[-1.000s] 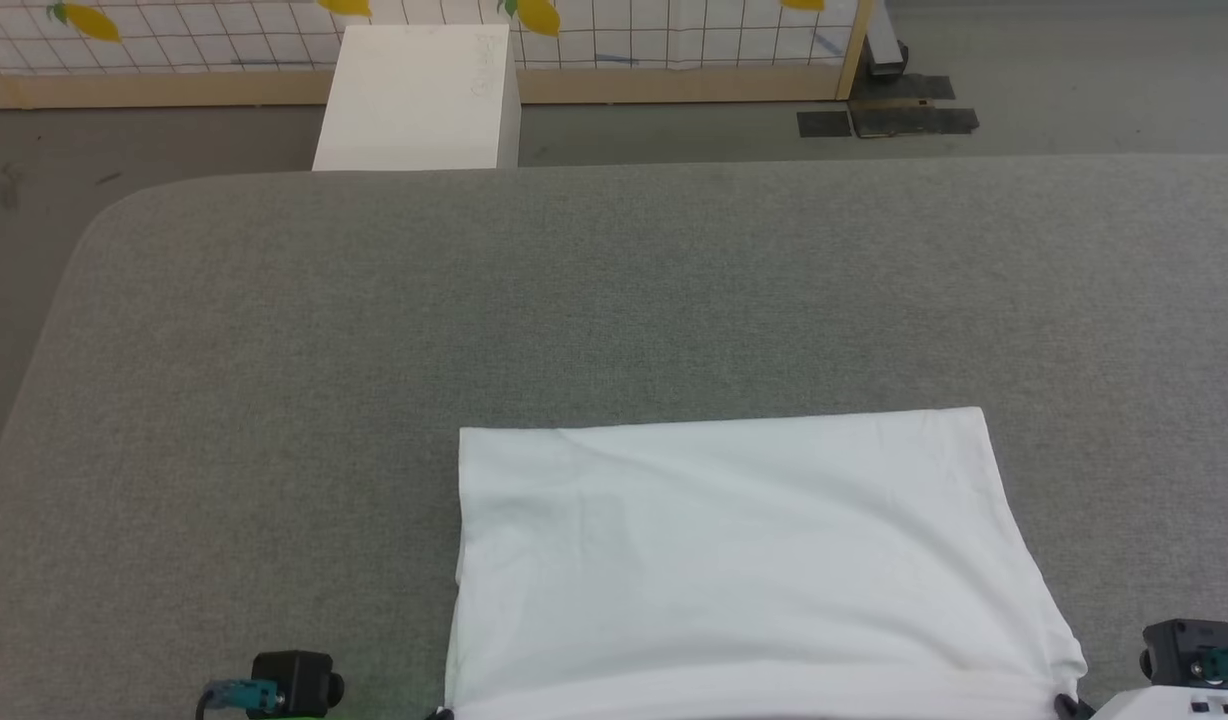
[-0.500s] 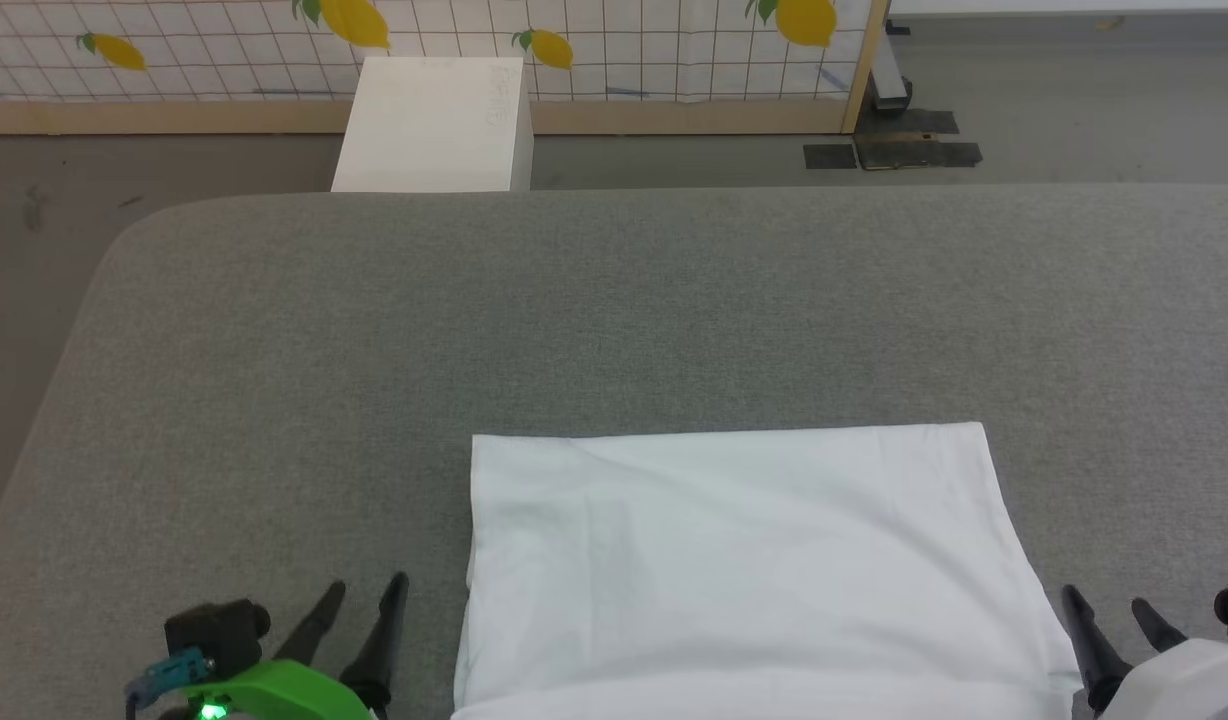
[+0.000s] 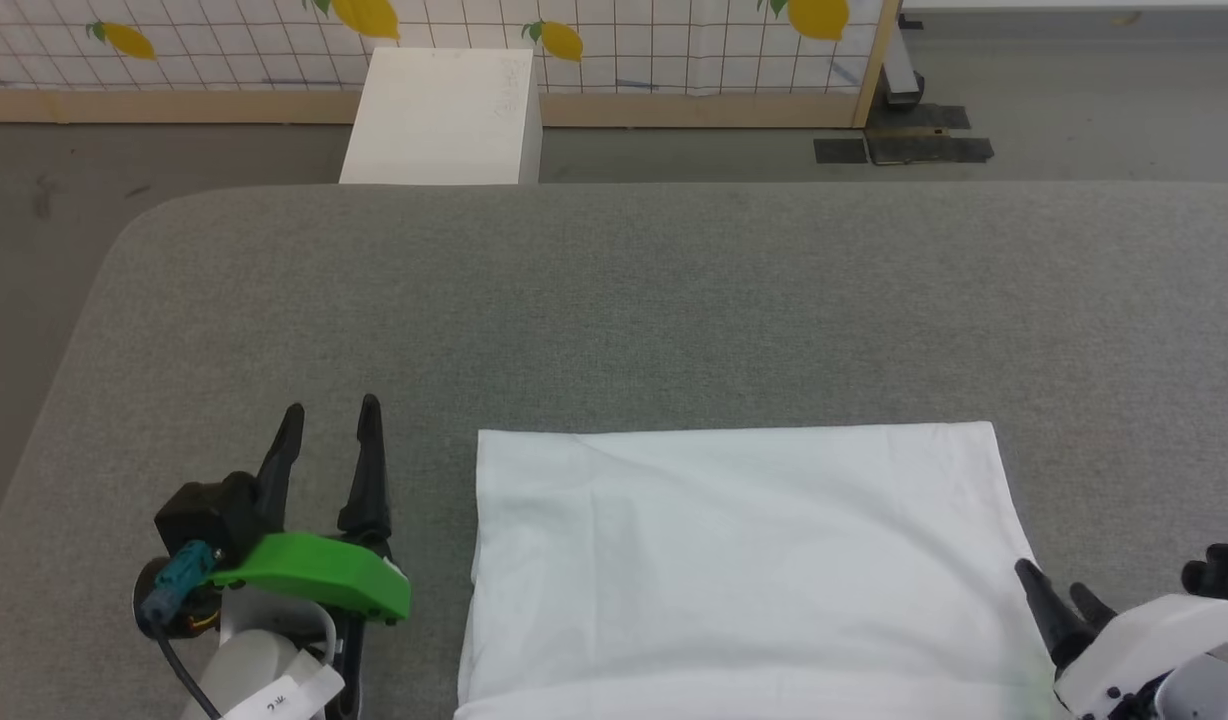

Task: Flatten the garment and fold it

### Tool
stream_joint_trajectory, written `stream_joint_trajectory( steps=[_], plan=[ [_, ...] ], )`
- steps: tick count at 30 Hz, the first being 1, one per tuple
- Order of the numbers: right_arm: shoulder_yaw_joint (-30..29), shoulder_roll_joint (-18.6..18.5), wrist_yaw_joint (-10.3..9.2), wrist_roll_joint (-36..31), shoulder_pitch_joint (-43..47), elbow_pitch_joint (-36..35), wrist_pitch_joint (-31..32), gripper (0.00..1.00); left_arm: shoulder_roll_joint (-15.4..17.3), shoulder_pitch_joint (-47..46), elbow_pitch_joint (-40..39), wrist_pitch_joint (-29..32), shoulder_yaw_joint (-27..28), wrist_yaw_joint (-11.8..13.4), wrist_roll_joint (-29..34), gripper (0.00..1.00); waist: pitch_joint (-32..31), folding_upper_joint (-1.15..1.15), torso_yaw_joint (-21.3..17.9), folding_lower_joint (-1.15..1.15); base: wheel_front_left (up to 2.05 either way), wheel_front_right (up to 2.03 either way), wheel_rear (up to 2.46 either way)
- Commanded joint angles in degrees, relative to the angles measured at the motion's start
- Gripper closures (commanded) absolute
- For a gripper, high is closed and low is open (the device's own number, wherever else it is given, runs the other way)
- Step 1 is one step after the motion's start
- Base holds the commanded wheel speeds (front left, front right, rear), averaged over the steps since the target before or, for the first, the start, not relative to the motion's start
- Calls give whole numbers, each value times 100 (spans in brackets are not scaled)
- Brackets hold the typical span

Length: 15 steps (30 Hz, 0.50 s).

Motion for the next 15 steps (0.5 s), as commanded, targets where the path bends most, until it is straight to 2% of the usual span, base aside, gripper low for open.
stream_joint_trajectory(
  steps=[1,9,15],
  plan=[
    [23,9,-8,103,-196,161,89,0,-120,-49,-34,-42,142,-72,171,0,24,0,-17,0,0,0,0],
    [25,9,-8,368,-773,1081,693,0,-574,15,-83,-44,749,-402,822,0,112,0,-10,0,0,0,0],
    [-172,9,-8,98,-1000,1197,809,0,-747,-4,-23,-44,947,-609,1073,0,146,0,112,0,0,0,0]
  ],
)
